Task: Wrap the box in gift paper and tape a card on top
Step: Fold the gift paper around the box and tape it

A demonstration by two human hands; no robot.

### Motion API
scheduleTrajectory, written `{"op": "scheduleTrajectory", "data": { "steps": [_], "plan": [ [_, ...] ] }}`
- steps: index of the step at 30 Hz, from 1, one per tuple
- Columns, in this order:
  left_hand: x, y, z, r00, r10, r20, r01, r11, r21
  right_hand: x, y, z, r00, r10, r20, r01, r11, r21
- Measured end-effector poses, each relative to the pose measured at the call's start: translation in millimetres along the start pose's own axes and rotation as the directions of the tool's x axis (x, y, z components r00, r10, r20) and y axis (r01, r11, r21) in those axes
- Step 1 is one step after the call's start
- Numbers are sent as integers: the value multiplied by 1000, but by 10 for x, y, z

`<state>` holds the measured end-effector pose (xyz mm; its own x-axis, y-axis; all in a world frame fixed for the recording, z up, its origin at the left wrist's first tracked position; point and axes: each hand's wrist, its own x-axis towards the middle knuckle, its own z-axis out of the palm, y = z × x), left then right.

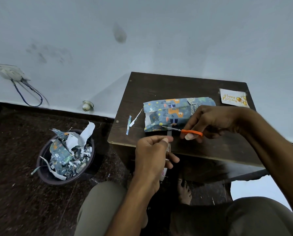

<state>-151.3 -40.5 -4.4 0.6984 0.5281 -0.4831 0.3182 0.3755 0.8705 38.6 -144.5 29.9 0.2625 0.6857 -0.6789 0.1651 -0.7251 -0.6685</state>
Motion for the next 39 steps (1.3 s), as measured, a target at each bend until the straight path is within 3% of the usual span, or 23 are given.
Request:
{"op": "scheduleTrajectory", "data": {
  "steps": [11, 21, 24, 26, 30, 34, 36, 39],
  "plan": [
    [22, -24, -6, 1000, -12, -22, 13, 1000, 23, 53, 42, -41, 1000, 22, -22, -23, 1000, -18],
    [35, -29, -3, 999, -16, -34, 17, 1000, 20, -162, 59, 80, 997, 28, 68, -24, 998, -55],
    [31, -18, -12, 1000, -15, -16, 15, 1000, 18, -378, 167, 172, 998, -61, -10, 61, 998, 29],
    [19, -2, -15, 1000, -18, 2, 18, 1000, 4, -537, 275, 225, 985, -83, -153, 97, 991, 87],
    [7, 21, 5, 1000, -22, 11, 22, 1000, -3, -735, 566, 235, 851, 77, -520, 39, 977, 209],
    [-17, 46, 45, 1000, -11, 27, 11, 1000, 1, -718, 860, 184, 558, 319, -766, -286, 940, 184],
    [-18, 47, 61, 1000, -6, 28, 5, 1000, 7, -629, 940, 183, 447, 279, -850, -381, 919, 101],
    [-18, 37, 83, 999, -2, 33, 2, 1000, 13, -479, 1016, 151, 391, 226, -892, -438, 898, 35]
  ]
}}
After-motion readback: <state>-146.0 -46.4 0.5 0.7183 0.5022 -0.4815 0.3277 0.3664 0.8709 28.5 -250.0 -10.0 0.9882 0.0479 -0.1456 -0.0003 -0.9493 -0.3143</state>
